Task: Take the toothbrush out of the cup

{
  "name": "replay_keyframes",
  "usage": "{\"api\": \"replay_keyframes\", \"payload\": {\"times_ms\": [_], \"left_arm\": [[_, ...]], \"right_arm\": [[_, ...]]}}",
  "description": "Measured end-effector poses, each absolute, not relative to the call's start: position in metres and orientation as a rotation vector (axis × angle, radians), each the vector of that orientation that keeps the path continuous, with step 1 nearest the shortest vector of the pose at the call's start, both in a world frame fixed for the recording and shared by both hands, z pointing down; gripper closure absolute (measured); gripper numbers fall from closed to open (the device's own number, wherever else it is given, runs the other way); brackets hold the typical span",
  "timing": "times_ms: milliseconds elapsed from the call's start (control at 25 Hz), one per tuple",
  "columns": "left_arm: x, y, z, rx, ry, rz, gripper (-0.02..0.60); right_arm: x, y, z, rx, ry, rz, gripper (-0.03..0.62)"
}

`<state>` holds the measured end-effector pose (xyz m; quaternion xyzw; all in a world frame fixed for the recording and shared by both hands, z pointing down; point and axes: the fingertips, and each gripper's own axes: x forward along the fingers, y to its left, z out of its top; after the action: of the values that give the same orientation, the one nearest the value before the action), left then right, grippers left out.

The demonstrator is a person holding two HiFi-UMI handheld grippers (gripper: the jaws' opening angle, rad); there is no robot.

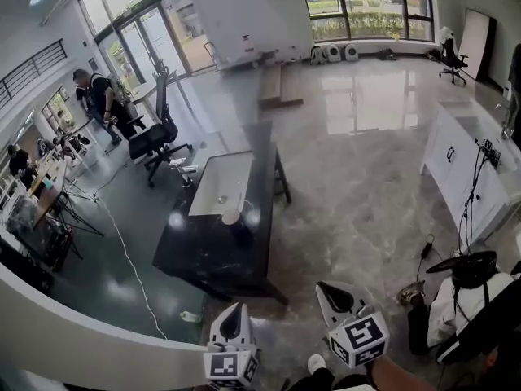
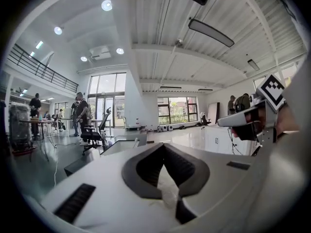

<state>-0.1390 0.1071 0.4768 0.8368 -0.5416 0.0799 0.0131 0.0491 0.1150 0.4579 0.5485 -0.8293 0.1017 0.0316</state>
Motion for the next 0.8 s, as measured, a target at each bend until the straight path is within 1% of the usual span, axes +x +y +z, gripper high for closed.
{"api": "replay_keyframes", "payload": {"times_ms": [400,800], "left_arm": [[-0.161,0.054,0.471,2.585,-1.744,0.244,0.571],[-0.174,-0.076,0.488,2.383,-1.956,0.28,0.571]], "right_arm": [[0.039,0.056,0.454,1.67,-2.57,0.312,0.608],[0.023,-0.114,0.471,1.413,-2.702,0.347,0.608]]}}
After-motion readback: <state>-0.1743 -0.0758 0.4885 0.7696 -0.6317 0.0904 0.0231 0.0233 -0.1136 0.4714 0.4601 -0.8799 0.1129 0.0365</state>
